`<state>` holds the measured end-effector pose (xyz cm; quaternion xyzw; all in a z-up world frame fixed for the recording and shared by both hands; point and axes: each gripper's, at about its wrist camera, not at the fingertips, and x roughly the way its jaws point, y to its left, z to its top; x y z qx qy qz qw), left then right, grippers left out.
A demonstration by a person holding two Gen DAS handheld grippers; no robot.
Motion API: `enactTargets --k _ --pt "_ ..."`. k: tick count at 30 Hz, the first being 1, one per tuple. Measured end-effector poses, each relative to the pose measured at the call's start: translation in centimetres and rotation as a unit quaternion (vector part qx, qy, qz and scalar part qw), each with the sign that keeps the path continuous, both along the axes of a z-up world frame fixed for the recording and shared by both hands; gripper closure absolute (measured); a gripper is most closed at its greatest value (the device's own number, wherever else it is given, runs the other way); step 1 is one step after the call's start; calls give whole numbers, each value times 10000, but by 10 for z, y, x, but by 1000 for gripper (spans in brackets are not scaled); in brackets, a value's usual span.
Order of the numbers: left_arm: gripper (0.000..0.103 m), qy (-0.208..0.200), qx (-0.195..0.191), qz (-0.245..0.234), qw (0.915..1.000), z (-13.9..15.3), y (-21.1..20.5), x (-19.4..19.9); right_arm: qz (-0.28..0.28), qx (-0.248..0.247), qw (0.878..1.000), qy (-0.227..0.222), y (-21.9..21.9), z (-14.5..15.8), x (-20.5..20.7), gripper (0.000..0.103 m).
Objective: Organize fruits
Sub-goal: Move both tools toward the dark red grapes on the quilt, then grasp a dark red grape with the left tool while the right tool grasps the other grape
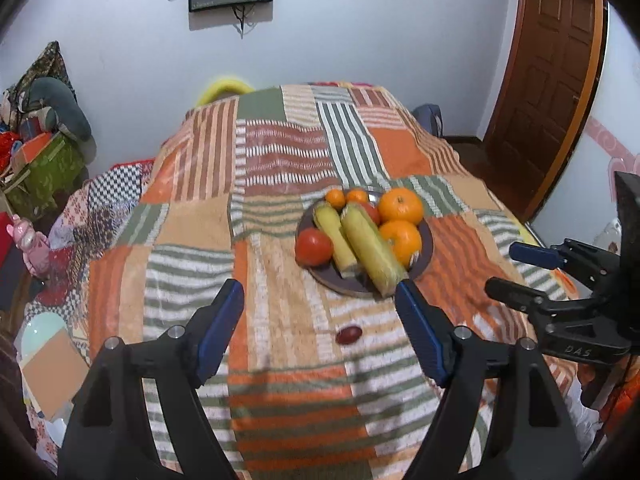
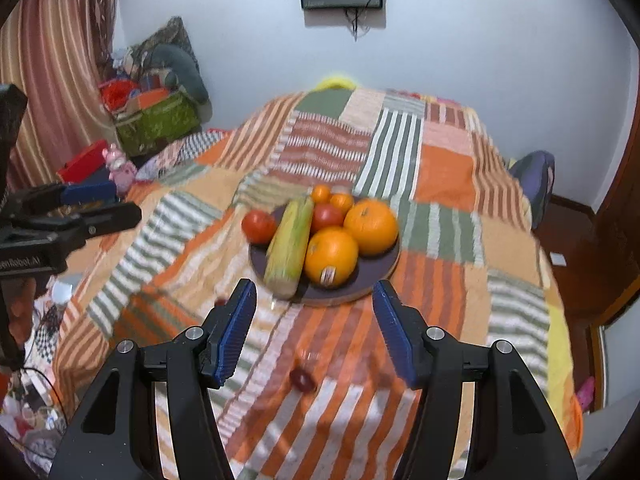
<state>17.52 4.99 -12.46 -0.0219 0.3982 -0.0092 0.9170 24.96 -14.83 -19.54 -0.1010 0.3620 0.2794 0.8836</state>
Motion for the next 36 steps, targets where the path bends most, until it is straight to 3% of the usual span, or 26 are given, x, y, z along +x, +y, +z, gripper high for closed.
enactTargets --k 10,13,18,22,26,36 --pt "25 505 -72 -91 9987 -47 1 -3 127 -327 9972 664 3 -55 -7 46" --pt "26 659 -172 -138 9976 -60 1 0 197 -391 9955 838 5 -67 -7 53" --pt "37 922 -210 -258 9952 -81 -4 5 230 -472 9936 1004 5 -81 -5 66" --pt "43 1069 -203 -339 9935 -94 -7 11 255 -516 9941 915 6 -80 -3 72" --pt "56 1284 -340 -426 9902 -107 -8 21 385 -485 9935 955 6 -81 -2 83" --pt "57 1431 -412 -452 9878 -122 -15 46 376 -244 9960 778 1 -66 5 83"
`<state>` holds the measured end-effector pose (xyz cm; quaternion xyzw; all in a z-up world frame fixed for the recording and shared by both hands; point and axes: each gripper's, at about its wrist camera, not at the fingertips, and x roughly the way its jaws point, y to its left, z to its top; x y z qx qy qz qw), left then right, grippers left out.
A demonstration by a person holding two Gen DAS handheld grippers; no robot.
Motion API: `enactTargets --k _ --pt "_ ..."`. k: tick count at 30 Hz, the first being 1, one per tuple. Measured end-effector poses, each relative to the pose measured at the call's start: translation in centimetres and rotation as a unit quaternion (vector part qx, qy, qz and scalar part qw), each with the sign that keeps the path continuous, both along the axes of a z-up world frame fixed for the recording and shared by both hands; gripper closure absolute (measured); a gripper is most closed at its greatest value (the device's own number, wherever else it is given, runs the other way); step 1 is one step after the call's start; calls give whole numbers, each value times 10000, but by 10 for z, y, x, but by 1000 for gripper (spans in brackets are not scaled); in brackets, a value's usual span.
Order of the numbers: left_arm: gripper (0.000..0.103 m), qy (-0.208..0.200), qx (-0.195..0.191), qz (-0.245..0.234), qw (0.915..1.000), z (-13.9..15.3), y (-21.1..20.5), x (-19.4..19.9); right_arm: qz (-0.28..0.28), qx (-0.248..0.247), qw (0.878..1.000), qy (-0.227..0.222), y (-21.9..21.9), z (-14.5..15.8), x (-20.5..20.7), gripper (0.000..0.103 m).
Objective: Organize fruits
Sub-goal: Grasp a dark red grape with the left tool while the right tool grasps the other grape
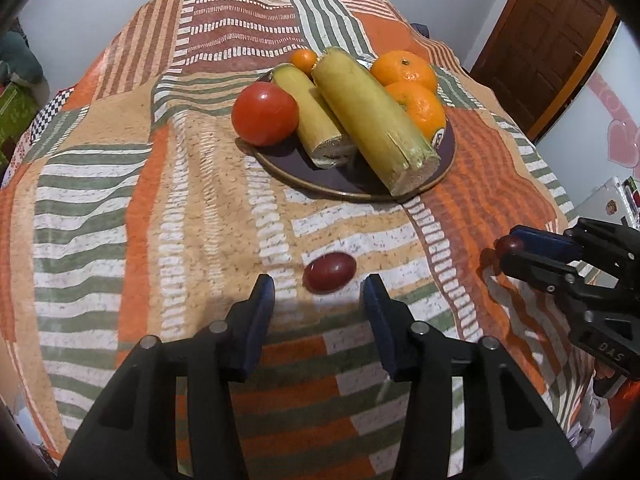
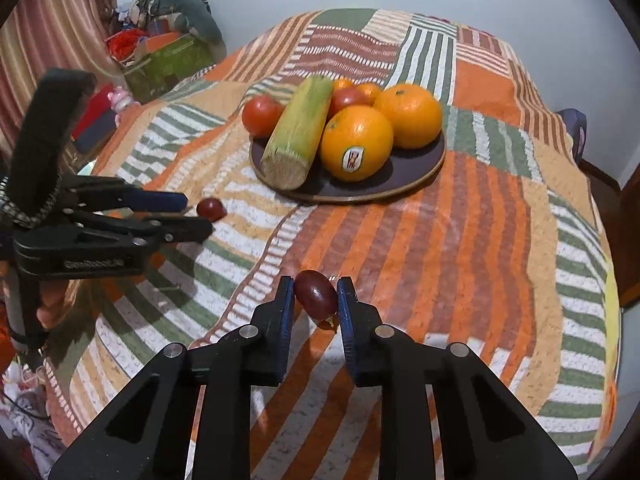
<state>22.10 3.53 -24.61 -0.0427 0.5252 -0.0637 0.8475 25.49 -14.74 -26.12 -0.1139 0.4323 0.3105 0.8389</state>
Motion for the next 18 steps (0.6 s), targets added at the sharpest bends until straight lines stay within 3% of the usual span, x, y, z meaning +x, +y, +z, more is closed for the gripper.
enactTargets --k 9,18 --pt "75 4 7 -100 9999 -3 -6 9 -76 88 9999 -5 -5 2 13 83" --pt "76 -117 206 -307 9992 5 -12 7 -161 223 9996 -83 -7 12 19 83"
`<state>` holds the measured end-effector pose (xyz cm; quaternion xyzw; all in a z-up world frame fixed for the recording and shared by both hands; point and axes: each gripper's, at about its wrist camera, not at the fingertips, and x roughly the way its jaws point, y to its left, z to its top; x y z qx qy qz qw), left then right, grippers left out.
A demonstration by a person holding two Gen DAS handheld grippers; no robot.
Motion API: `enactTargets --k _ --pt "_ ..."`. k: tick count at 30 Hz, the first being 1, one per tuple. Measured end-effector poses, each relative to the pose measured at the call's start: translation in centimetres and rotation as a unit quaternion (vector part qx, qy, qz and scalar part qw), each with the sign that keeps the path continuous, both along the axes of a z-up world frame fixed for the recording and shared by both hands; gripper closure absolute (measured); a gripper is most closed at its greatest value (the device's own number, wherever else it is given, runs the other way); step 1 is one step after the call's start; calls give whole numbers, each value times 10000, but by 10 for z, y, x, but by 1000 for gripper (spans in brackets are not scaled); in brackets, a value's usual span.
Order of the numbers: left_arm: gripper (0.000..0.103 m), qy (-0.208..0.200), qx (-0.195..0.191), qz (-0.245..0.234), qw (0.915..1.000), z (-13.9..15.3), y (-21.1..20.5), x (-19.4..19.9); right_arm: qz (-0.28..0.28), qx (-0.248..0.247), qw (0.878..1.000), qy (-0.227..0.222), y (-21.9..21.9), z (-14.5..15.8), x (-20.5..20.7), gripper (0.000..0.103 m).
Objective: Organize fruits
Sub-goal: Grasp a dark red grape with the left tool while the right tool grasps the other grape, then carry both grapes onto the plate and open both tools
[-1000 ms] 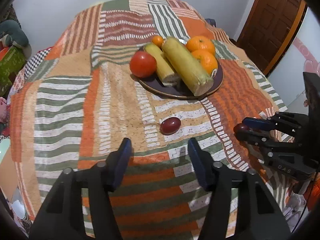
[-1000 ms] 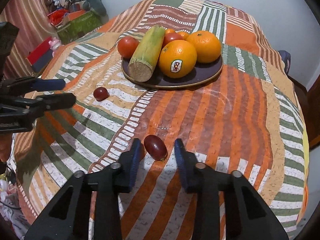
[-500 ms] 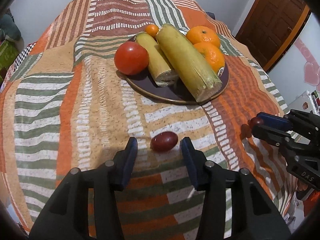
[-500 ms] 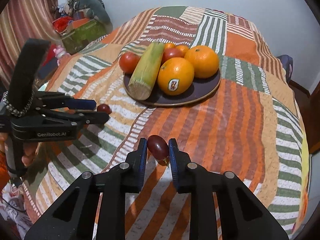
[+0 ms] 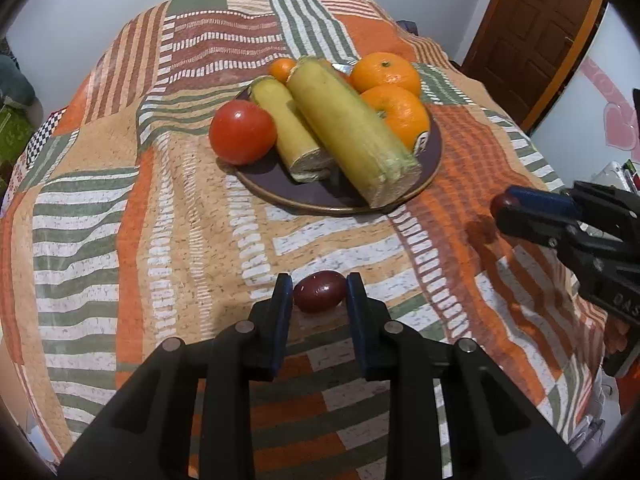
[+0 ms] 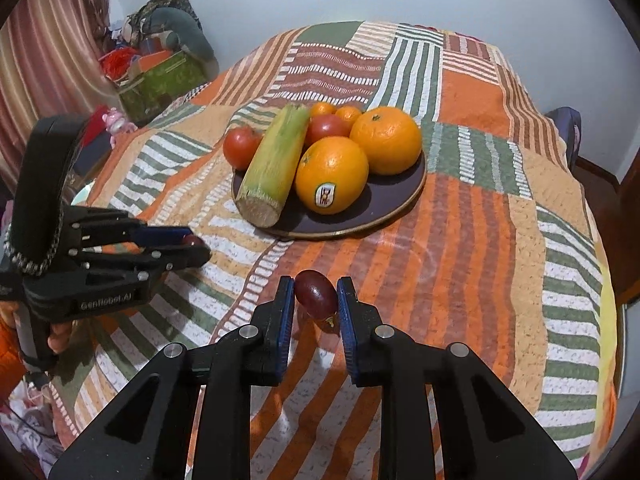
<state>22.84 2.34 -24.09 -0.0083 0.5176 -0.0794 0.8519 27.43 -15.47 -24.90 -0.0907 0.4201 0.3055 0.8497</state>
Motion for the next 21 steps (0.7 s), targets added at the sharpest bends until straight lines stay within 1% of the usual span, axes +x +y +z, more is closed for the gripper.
enactTargets --k 4,10,16,21 --pt "76 -116 18 -36 9999 10 -1 2 14 3 9999 -132 1 10 5 83" --pt "76 -357 -23 -15 9994 29 0 12 2 152 9992 -372 3 29 15 83" --pt "76 -655 -28 -4 9978 51 2 29 5 293 9980 -568 8 44 29 83" --pt "76 -866 -84 27 9962 67 3 47 20 362 9972 -661 15 48 43 83"
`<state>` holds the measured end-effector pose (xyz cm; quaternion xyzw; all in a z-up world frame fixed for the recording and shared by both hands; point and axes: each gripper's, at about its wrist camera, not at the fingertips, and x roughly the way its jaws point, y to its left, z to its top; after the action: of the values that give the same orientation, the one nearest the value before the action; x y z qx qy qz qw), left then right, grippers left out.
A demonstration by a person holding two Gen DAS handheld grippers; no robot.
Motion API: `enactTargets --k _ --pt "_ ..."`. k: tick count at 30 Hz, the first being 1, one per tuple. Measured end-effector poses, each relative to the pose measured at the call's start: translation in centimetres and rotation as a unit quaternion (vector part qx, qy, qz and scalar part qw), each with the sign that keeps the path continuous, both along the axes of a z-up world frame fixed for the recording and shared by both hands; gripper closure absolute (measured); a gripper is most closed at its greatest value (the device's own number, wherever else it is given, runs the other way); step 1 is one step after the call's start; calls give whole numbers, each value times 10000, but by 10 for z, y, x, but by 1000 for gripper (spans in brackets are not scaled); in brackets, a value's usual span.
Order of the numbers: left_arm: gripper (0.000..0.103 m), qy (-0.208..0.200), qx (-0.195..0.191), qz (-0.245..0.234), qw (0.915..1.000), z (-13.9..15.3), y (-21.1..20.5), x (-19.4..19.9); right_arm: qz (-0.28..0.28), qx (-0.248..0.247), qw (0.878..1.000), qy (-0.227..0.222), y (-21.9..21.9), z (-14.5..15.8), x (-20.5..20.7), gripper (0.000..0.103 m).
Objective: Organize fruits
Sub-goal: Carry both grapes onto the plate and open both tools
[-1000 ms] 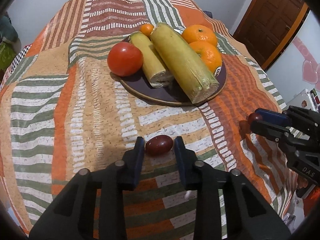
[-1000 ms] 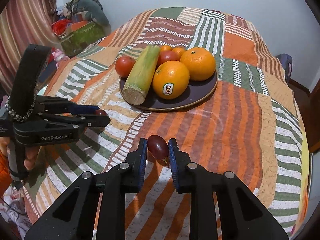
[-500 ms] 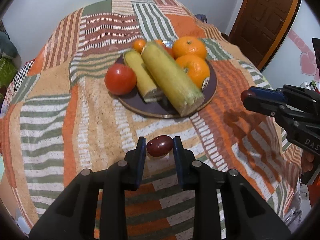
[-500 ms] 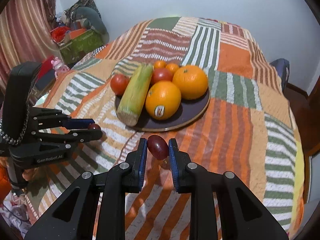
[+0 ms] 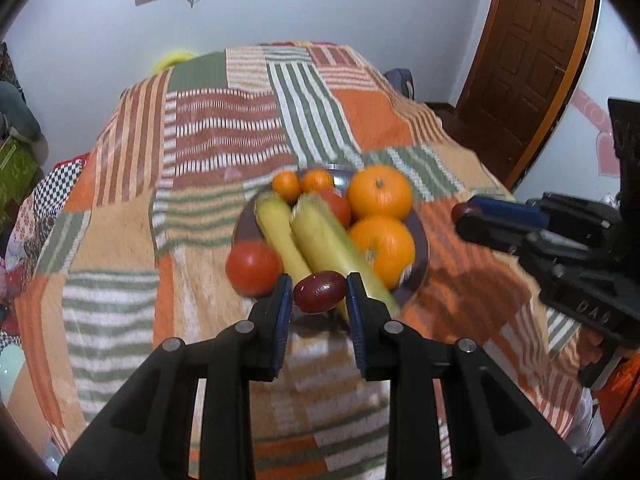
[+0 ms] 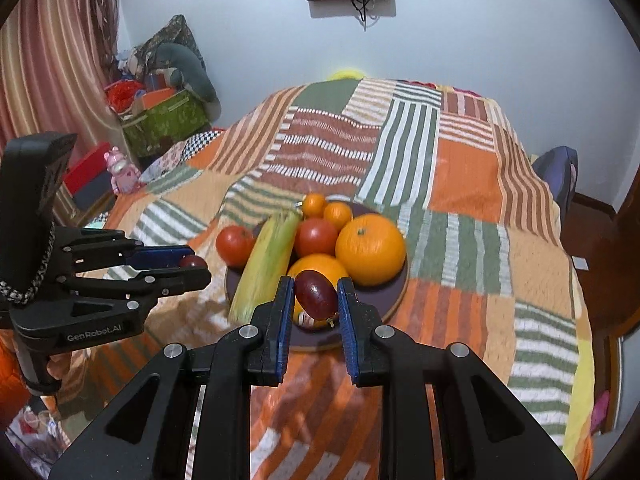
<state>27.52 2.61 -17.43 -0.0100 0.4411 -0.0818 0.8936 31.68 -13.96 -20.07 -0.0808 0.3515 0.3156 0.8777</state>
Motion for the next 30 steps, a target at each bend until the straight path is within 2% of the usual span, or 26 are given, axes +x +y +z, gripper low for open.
enactTargets --k 8,16,26,30 --pt "76 -143 -196 -42 9997 7 -5 30 65 11 10000 -37 13 -2 24 83" --pt "76 -75 -231 -35 9997 -4 -11 54 158 -239 9995 159 28 -24 47 83" --pt "76 76 -243 -65 9997 -21 -17 66 215 -396 9989 109 31 -38 50 83" --pt "74 96 -280 -87 9995 -19 -17 66 197 -384 9989 178 29 -37 53 78"
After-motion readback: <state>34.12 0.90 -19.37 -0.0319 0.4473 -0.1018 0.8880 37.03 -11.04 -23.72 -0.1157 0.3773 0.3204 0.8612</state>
